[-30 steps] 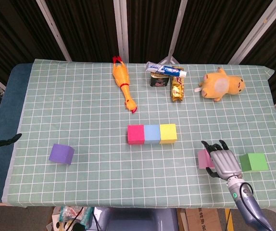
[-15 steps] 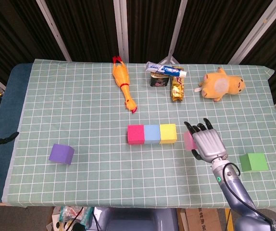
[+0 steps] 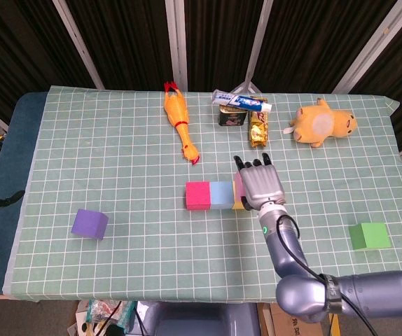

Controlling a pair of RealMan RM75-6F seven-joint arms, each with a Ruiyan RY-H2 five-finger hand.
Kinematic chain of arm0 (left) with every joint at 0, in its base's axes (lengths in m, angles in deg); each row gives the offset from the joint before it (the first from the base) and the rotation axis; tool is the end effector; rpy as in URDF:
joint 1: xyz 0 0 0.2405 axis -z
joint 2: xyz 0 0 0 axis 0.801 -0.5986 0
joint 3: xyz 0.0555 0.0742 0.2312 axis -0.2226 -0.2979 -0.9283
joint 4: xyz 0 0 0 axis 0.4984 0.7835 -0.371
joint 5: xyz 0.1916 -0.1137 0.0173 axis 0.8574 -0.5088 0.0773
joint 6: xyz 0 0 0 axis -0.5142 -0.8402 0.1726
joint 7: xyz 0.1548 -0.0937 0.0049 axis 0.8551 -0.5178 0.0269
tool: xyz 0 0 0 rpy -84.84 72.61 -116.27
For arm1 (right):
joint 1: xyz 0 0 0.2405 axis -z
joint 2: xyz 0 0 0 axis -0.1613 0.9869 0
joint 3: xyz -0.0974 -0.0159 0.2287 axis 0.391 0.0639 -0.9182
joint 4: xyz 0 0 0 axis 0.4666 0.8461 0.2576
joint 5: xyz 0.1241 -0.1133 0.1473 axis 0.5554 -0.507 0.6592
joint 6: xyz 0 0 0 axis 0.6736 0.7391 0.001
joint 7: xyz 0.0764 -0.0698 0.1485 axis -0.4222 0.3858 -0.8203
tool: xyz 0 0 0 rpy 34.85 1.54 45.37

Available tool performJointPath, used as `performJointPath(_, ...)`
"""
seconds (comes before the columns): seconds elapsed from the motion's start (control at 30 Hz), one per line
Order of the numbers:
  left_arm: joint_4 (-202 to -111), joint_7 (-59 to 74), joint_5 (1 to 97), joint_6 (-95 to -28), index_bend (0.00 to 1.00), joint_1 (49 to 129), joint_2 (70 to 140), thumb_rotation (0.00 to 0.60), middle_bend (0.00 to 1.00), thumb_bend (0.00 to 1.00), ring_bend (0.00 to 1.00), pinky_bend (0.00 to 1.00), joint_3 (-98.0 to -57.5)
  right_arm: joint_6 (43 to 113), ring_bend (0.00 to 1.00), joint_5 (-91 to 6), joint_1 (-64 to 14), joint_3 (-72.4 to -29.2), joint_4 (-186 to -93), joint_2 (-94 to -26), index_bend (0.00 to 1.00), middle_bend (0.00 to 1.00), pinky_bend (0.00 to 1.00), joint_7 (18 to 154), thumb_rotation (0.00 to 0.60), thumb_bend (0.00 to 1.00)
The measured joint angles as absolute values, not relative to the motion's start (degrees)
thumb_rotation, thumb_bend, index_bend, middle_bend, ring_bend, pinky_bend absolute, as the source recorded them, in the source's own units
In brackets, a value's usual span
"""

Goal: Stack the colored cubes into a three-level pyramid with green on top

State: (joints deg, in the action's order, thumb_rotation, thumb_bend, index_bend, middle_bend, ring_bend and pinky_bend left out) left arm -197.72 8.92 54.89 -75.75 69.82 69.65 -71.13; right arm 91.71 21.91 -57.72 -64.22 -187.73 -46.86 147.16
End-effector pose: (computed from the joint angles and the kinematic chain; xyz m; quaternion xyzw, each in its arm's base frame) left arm -0.2206 0.3011 0.2209 -0.5296 -0.4035 -0.4633 0.5848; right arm -0.0216 -0.3609 0.0533 0.7157 -0.4208 0.2200 0.5121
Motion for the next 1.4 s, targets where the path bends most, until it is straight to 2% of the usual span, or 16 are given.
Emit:
performJointPath(0.23,-196.82,8.27,55.22,-74.91,0.00,70.12,70.27,0.600,0.01,0.11,0.00,0.05,-71.45,96.27,0.19,27.99,-63.68,-66.47,-182.95,-53.74,0.00,0.32,0.00,149.66,0.600,0.41)
performJointPath(0.57,-196.74,7.13,54.64,-74.77,0.00,70.03,70.01,0.600,0.01,0.10,0.00,0.05,-71.09,96.77,0.19,28.00,-66.38,-65.65,-178.22,-58.56,0.00,0.32,0.00,151.20,0.600,0.41)
performJointPath(1.4,-197.09,7.89,54.34,-74.44,0.00,70.20,70.03,0.600,0.01,0.10,0.00,0.05,-71.18,90.85,0.19,24.95,-62.36,-63.24,-176.18,-57.98,0.00,0.32,0.00,148.00,0.600,0.41)
